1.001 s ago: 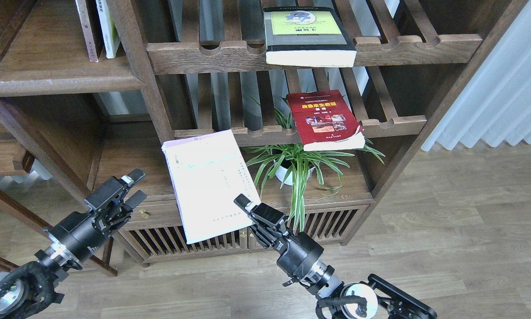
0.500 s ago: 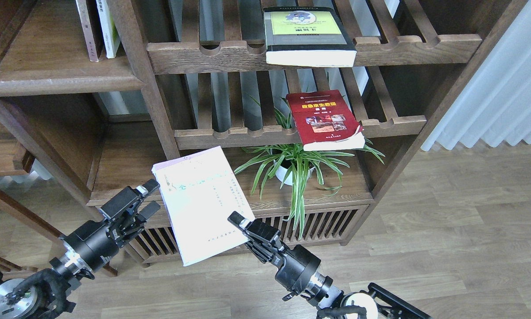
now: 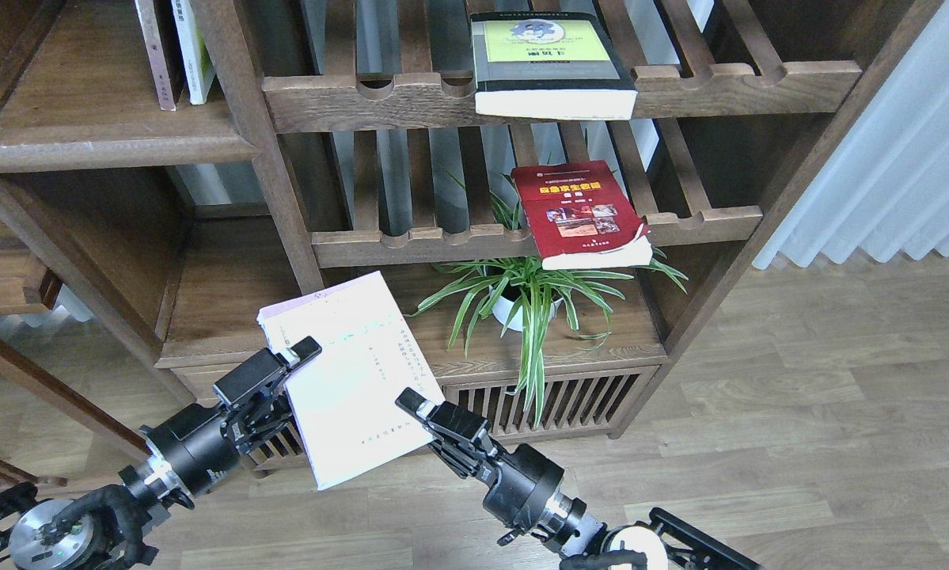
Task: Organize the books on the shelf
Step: 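Lower the white book and bring the left gripper under it, then grasp the white book's edge with the left gripper, release right gripper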
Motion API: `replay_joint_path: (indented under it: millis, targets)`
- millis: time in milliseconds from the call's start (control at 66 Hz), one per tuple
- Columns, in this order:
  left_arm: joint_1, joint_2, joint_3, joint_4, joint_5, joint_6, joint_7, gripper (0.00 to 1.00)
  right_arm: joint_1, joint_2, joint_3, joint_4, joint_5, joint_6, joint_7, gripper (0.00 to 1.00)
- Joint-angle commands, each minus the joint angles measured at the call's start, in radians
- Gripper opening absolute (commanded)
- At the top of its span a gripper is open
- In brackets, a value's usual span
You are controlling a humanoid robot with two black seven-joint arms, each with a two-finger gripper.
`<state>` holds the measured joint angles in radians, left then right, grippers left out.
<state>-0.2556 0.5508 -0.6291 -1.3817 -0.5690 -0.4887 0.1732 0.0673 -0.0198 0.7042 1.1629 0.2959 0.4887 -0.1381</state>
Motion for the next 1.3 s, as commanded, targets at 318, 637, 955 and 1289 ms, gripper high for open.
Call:
replay_joint_path:
  millis: [318, 637, 955, 1289]
  targets:
    - [-0.008, 0.009, 0.012, 0.001, 0.001, 0.000, 0.054, 0.93, 0.000, 0.003, 0.000, 0.000, -0.001, 0.000, -0.011, 0.05]
    - [-0.008, 0.009, 0.012, 0.001, 0.003, 0.000, 0.054, 0.88, 0.000, 0.015, -0.002, 0.000, -0.011, 0.000, -0.012, 0.05]
    - [-0.008, 0.008, 0.017, 0.001, 0.004, 0.000, 0.054, 0.78, 0.000, 0.017, -0.002, 0.000, -0.023, 0.000, -0.012, 0.06]
    - [-0.010, 0.009, 0.031, 0.001, 0.004, 0.000, 0.055, 0.60, 0.000, 0.020, -0.002, -0.003, -0.023, 0.000, -0.012, 0.06]
